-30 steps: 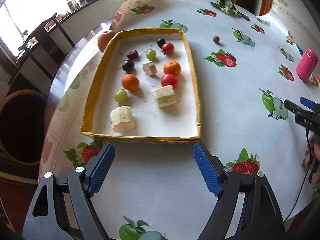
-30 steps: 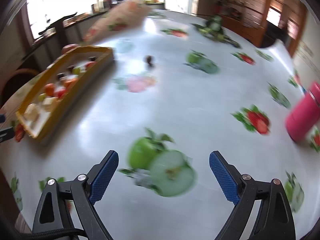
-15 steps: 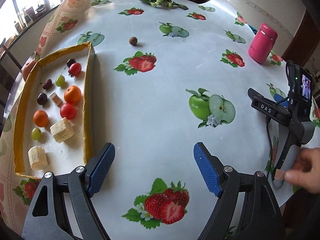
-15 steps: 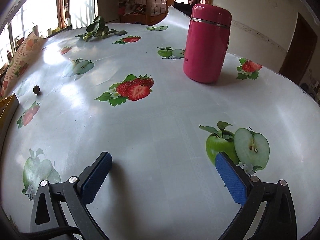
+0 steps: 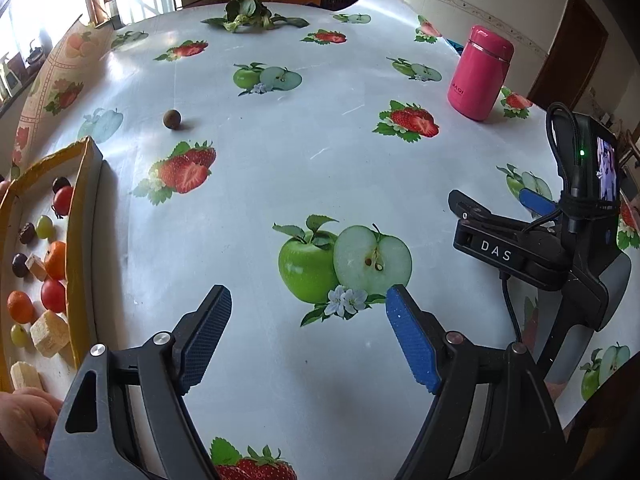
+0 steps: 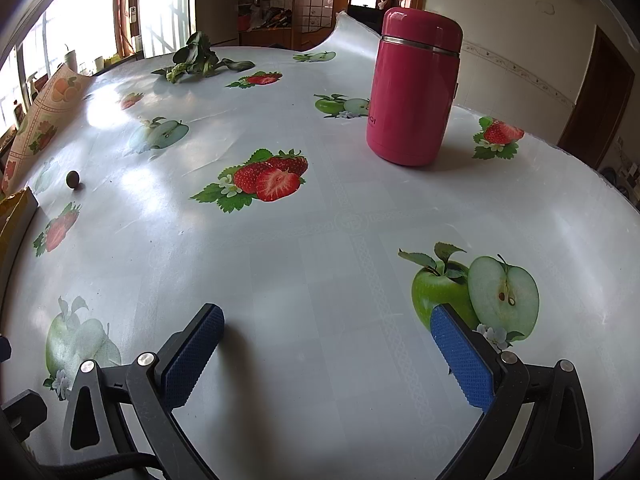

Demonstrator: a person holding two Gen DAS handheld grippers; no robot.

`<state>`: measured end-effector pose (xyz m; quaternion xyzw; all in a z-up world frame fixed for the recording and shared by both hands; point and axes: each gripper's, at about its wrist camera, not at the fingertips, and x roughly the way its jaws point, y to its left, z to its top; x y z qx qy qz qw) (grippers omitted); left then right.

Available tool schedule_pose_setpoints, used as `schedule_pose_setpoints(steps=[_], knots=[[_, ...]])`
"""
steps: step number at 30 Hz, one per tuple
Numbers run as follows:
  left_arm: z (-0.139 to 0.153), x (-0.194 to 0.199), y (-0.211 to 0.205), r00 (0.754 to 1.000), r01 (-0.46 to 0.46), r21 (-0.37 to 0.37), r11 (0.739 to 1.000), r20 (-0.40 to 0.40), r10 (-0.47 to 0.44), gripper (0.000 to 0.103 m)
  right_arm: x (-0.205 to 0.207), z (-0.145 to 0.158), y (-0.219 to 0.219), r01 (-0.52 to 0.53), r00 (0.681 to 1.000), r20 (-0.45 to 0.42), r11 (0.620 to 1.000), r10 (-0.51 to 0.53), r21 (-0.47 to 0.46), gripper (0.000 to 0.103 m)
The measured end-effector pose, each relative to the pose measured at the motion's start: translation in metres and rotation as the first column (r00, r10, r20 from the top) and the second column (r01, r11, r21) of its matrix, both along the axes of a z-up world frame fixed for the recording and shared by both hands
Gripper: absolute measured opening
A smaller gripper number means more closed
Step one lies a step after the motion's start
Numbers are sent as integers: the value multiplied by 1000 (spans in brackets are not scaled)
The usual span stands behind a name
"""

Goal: Organize fruits

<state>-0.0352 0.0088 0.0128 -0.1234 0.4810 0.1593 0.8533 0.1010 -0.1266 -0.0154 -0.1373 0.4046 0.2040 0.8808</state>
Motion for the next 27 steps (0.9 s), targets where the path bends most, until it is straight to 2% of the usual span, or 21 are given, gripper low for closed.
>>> schedule_pose_setpoints(steps=[2, 4, 10, 14, 17, 24, 27], knots=[[-3, 7, 3, 1000, -2, -15, 1000, -22, 2, 80, -1, -2, 0, -1, 1000, 1, 1000, 1, 0, 102], [0, 13, 1, 1000, 5, -20, 1000, -5, -5, 80, -2, -2, 0, 0, 1000, 0, 1000, 0, -1, 102], [8, 35, -19, 1000, 30, 40, 999, 5, -31, 80, -4, -3, -1, 1, 1000, 2, 1000, -1, 0, 102], [10, 46, -36, 998, 66, 55, 996, 1, -66, 80, -5, -2, 0, 4, 1000, 2, 1000, -4, -1, 103], [12, 49, -44, 998, 66, 112, 992, -6, -66, 79, -4, -2, 1, 11, 1000, -1, 1000, -11, 0, 103], [7, 48, -38, 998, 55, 131, 990, -32, -51, 80, -5, 0, 2, 24, 1000, 1, 1000, -24, 0, 103], [7, 45, -26, 999, 31, 104, 994, -22, -29, 80, -5, 0, 2, 23, 1000, 0, 1000, -23, 2, 103]])
